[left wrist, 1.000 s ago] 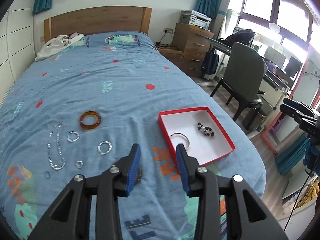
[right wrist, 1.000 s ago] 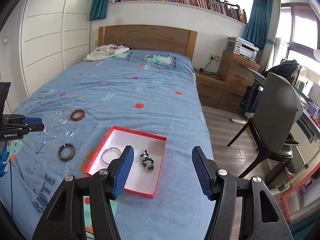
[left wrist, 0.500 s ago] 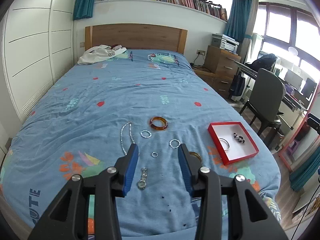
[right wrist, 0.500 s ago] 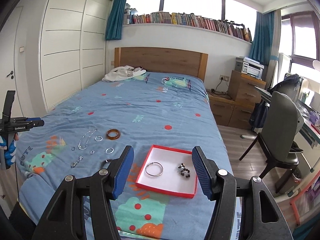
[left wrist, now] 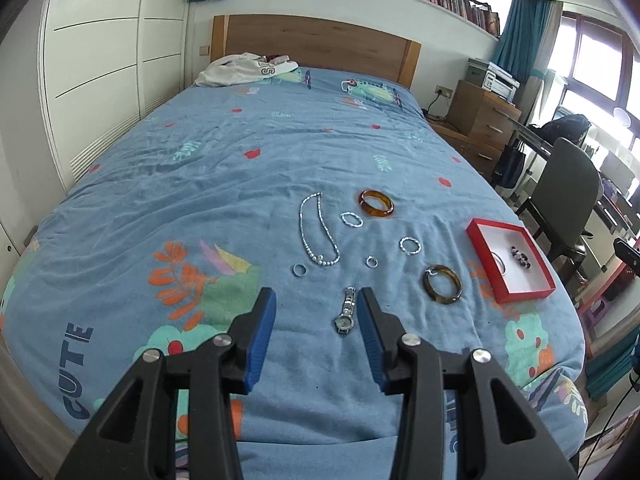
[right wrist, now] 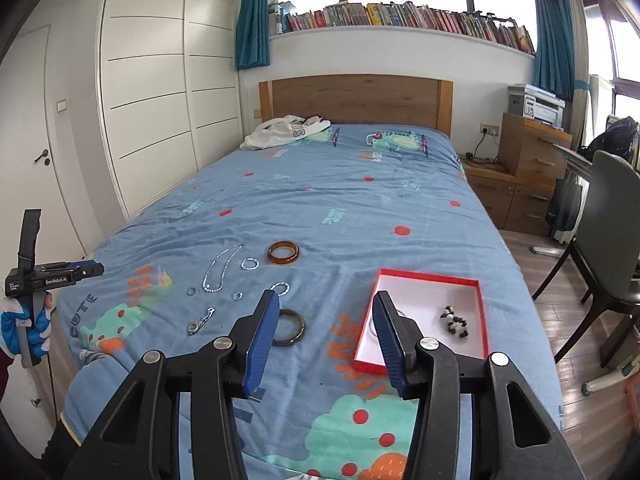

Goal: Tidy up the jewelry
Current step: 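Withdraw both tools from the box back toward the remaining jewelry, then grasp the brown tortoiseshell bangle with the right tool while the left tool approaches the silver watch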

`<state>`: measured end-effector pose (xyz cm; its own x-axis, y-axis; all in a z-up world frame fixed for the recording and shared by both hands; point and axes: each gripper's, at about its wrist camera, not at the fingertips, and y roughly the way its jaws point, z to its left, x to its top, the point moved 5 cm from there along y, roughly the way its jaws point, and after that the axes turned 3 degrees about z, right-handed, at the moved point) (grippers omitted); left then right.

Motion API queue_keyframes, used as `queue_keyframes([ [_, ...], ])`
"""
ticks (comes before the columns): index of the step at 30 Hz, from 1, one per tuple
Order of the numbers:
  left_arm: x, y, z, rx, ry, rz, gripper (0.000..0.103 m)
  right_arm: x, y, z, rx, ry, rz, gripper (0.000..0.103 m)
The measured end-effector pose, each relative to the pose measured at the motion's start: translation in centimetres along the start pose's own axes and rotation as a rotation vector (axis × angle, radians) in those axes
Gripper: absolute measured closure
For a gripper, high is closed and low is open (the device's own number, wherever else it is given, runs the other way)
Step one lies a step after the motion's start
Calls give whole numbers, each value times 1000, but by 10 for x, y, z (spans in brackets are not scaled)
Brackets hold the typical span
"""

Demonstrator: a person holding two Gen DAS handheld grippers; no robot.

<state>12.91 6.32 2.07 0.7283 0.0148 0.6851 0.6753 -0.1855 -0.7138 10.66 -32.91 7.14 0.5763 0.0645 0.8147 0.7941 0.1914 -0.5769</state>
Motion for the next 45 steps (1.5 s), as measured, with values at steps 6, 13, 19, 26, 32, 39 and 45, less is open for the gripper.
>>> queue_keyframes([
  [6, -18, 29, -4, -2, 8, 41, 63, -17, 36, 12, 38, 10, 48, 59],
  [13, -39, 70, -13, -9, 42, 122, 63, -42, 80, 25, 72, 7, 135, 63],
  [19, -46, 106, -20, -23, 57, 180, 63, -59, 126, 43, 125, -4, 217, 65],
  [26, -50, 143, -32, -68, 88, 239, 63, -67, 176, 59, 177, -16, 285, 65],
  [32, -51, 172, -40, -102, 111, 285, 63, -68, 213, 72, 216, -42, 331, 66],
  [39, -52, 204, -44, -104, 131, 333, 63, -71, 251, 80, 246, -67, 374, 66],
  [45, -53, 218, -45, -107, 139, 350, 63, -76, 272, 81, 264, -70, 406, 66],
])
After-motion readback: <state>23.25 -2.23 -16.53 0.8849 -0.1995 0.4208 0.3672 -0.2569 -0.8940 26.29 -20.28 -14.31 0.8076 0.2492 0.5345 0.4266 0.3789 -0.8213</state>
